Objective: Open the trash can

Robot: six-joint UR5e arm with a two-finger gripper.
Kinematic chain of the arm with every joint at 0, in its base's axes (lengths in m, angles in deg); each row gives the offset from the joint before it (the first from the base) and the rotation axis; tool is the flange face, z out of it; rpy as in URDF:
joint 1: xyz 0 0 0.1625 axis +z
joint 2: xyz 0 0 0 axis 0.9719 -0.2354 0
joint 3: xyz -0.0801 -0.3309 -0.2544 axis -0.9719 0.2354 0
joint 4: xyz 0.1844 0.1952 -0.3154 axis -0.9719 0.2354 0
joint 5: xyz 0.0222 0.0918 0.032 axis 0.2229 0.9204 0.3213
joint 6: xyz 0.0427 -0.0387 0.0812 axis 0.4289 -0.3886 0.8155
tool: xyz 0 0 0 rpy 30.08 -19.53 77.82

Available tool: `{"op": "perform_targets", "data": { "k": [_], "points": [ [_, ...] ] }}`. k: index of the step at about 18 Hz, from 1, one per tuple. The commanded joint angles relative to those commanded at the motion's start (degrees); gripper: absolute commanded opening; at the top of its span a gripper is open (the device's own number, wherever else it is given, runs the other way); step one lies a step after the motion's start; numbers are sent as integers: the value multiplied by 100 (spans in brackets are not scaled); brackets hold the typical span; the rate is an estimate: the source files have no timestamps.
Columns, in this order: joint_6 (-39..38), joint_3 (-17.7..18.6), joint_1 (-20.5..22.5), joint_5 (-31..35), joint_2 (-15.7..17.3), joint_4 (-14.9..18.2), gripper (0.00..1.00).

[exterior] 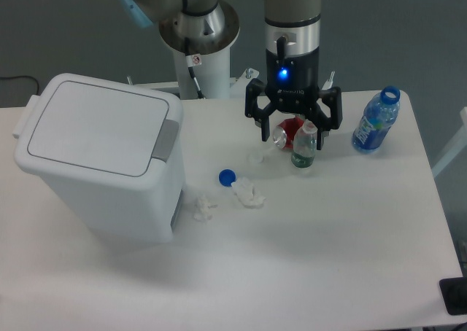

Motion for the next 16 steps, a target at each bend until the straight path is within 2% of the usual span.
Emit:
{"op": "perform_targets", "data": {
  "k": [7, 16],
  "points": [
    [-809, 0, 18, -1062, 44, 9, 100],
    [-2697, 17, -26, -1986, 79, 9, 100]
  ]
}}
